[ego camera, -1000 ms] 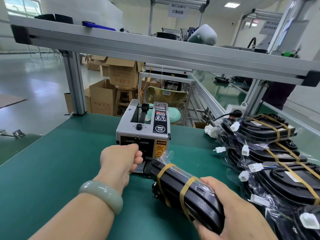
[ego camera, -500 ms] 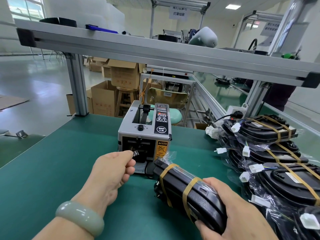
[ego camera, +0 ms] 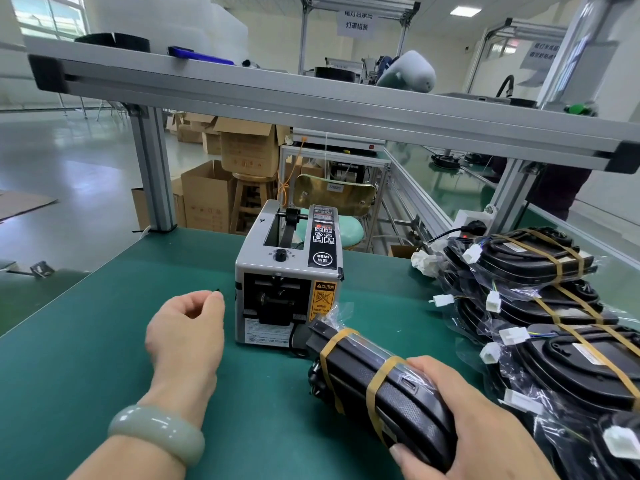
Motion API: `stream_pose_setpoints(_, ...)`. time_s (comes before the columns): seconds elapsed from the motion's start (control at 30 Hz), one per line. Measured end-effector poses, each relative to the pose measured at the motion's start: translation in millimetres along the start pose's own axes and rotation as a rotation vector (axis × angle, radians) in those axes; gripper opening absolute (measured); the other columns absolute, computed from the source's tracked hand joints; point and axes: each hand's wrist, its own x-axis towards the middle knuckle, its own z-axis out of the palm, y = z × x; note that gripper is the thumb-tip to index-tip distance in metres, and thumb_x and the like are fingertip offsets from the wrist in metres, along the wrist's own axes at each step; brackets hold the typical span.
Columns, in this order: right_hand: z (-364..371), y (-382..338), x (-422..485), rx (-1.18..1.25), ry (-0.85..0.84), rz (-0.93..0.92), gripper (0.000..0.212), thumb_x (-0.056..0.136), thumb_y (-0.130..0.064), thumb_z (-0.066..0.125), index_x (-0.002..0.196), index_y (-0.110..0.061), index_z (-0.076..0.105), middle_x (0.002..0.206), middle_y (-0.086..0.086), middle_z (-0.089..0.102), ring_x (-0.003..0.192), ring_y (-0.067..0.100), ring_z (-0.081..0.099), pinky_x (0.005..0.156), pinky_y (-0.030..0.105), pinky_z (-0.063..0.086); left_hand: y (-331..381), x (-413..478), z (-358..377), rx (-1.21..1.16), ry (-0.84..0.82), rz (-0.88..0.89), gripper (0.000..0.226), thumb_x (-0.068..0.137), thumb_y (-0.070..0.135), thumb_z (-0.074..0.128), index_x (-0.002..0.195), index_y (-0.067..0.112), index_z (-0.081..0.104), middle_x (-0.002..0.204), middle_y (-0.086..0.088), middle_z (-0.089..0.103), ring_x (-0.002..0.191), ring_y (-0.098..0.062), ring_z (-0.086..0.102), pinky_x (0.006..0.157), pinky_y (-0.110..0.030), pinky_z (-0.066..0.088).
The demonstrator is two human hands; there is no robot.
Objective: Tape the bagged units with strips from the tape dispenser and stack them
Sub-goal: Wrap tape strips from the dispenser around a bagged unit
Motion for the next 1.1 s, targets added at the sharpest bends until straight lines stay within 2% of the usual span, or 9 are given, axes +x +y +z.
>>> stream_pose_setpoints(0.17, -0.3, -0.6, 1.1, 0.003, -0.017, 0.013, 0.083, 0.041, -0.065, 0.047, 0.11, -0.076, 0.001, 0.118, -0.055, 0.009, 0.102, -0.025, 0.034, 0.075, -0.004, 0.035, -0.7, 0.2, 3.1, 0.345, -0.081, 0.306, 0.012, 0.086, 0.017, 0.063, 0.077, 0.025, 0.06, 0.071, 0.019, 0.057, 0.068, 0.001, 0.053, 0.068, -0.023, 0.032)
stream_pose_setpoints(0.3, 0.3, 0.1, 0.7, 0.009, -0.011, 0.01, 0.084, 0.043, -0.064, 0.051, 0.108, -0.077, 0.0, 0.115, -0.058, 0.007, 0.1, -0.028, 0.031, 0.075, -0.005, 0.033, -1.3, -10.1, -2.5, 0.32, -0.104, 0.4, 0.016, 0.085, 0.018, 0.061, 0.093, 0.03, 0.055, 0.067, 0.021, 0.061, 0.069, 0.009, 0.056, 0.065, -0.007, 0.032)
stream_pose_setpoints(0.4, 0.3, 1.2, 0.1, 0.007, -0.008, 0.001, 0.086, 0.043, -0.065, 0.05, 0.11, -0.076, -0.002, 0.116, -0.058, 0.005, 0.103, -0.029, 0.028, 0.074, -0.006, 0.032, 2.0, -18.1, 0.1, 0.24, -0.21, 0.331, 0.011, 0.082, 0.024, 0.065, 0.073, 0.031, 0.065, 0.055, 0.011, 0.064, 0.06, 0.003, 0.057, 0.062, -0.011, 0.037)
stream_pose_setpoints(0.5, -0.2, 0.8, 0.5, 0.017, -0.014, 0.013, 0.085, 0.039, -0.067, 0.046, 0.111, -0.076, 0.002, 0.116, -0.058, 0.014, 0.101, -0.027, 0.035, 0.073, -0.005, 0.034, 7.2, -24.2, 11.4, 0.191, -0.345, 0.171, 0.026, 0.079, 0.027, 0.068, 0.058, 0.043, 0.069, 0.053, 0.018, 0.064, 0.054, -0.002, 0.054, 0.056, -0.02, 0.041)
stream_pose_setpoints(0.7, 0.5, 0.2, -0.8, 0.027, 0.002, 0.014, 0.083, 0.039, -0.066, 0.048, 0.108, -0.077, 0.005, 0.113, -0.059, 0.016, 0.099, -0.027, 0.036, 0.073, -0.004, 0.035, 11.9, -20.5, 25.0, 0.286, -0.265, 0.198, 0.036, 0.076, 0.035, 0.071, 0.052, 0.059, 0.059, 0.058, 0.012, 0.067, 0.07, -0.011, 0.061, 0.06, -0.019, 0.042)
stream_pose_setpoints(0.8, 0.2, 0.8, -0.9, 0.026, 0.011, 0.004, 0.082, 0.04, -0.066, 0.05, 0.108, -0.077, 0.006, 0.112, -0.058, 0.018, 0.101, -0.025, 0.036, 0.073, -0.004, 0.036, 11.9, -23.6, 28.6, 0.298, -0.232, 0.208, 0.04, 0.075, 0.038, 0.071, 0.051, 0.065, 0.055, 0.055, 0.034, 0.058, 0.07, -0.002, 0.058, 0.061, -0.021, 0.039)
stream_pose_setpoints(0.87, -0.7, 0.4, -1.0, 0.024, 0.012, -0.003, 0.081, 0.043, -0.064, 0.054, 0.109, -0.076, 0.008, 0.112, -0.058, 0.019, 0.1, -0.025, 0.036, 0.073, -0.003, 0.036, 9.0, -22.2, 31.8, 0.32, -0.212, 0.214, 0.035, 0.075, 0.038, 0.07, 0.053, 0.061, 0.058, 0.053, 0.024, 0.062, 0.069, -0.006, 0.061, 0.06, -0.022, 0.04)
stream_pose_setpoints(0.97, -1.9, -1.4, 0.3, 0.033, 0.004, -0.012, 0.08, 0.045, -0.061, 0.055, 0.109, -0.075, 0.009, 0.114, -0.056, 0.022, 0.101, -0.023, 0.038, 0.075, -0.002, 0.036, 3.6, -17.3, 35.4, 0.382, -0.167, 0.224, 0.027, 0.077, 0.029, 0.065, 0.05, 0.028, 0.065, 0.058, 0.004, 0.065, 0.067, -0.019, 0.062, 0.054, -0.015, 0.038)
stream_pose_setpoints(1.1, -1.2, -2.3, 0.4, 0.025, 0.005, -0.006, 0.08, 0.044, -0.062, 0.053, 0.109, -0.074, 0.007, 0.116, -0.055, 0.019, 0.102, -0.022, 0.037, 0.075, -0.001, 0.037, -1.2, -17.1, 33.4, 0.354, -0.239, 0.166, 0.024, 0.077, 0.022, 0.06, 0.054, 0.018, 0.061, 0.055, 0.003, 0.054, 0.058, -0.019, 0.044, 0.05, -0.017, 0.035)
